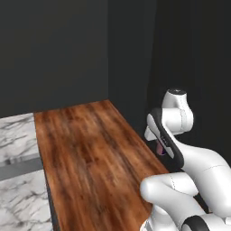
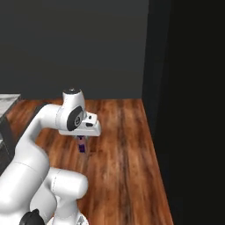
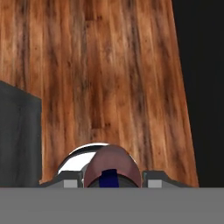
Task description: There is a wine glass and glass cup on the dining counter. Place the wine bottle next to the wine glass and the juice bottle next to the glass cup.
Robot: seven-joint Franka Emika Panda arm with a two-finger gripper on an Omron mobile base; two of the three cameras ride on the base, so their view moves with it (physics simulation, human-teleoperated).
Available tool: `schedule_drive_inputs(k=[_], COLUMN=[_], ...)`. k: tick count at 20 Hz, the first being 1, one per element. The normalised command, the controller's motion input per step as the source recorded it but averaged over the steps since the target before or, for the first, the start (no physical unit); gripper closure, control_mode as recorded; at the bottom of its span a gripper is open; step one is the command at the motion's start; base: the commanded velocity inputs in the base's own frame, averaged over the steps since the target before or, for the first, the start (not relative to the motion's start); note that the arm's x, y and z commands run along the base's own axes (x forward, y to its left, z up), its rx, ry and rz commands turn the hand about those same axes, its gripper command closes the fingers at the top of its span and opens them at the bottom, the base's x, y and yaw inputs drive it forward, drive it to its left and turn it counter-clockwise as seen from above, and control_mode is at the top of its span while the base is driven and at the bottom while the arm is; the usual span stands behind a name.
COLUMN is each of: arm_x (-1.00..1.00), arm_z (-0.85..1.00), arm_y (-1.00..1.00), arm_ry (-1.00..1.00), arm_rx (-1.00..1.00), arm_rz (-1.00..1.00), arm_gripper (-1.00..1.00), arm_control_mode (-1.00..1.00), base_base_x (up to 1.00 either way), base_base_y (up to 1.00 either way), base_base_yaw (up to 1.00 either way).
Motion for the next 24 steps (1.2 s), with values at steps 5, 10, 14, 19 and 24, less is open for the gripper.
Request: schedule_drive_inputs(k=[5, 10, 14, 19, 24], arm_x=[0.0, 0.0, 0.0, 0.0, 0.0], arm_z=[0.0, 0.0, 0.0, 0.0, 0.0], arm_y=[0.0, 0.0, 0.0, 0.0, 0.0], arm_ry=[0.0, 0.0, 0.0, 0.0, 0.0], arm_rx=[0.0, 0.0, 0.0, 0.0, 0.0], arm_rz=[0.0, 0.0, 0.0, 0.0, 0.0], arm_gripper=[1.0, 1.0, 1.0, 1.0, 1.0], arm_control_mode=[1.0, 1.0, 1.0, 1.0, 1.0], base_base_x=[0.77, 0.8, 0.81, 0.83, 0.83], base_base_y=[-0.25, -0.25, -0.26, -0.24, -0.21], base_base_yaw=[0.22, 0.21, 0.19, 0.19, 0.21])
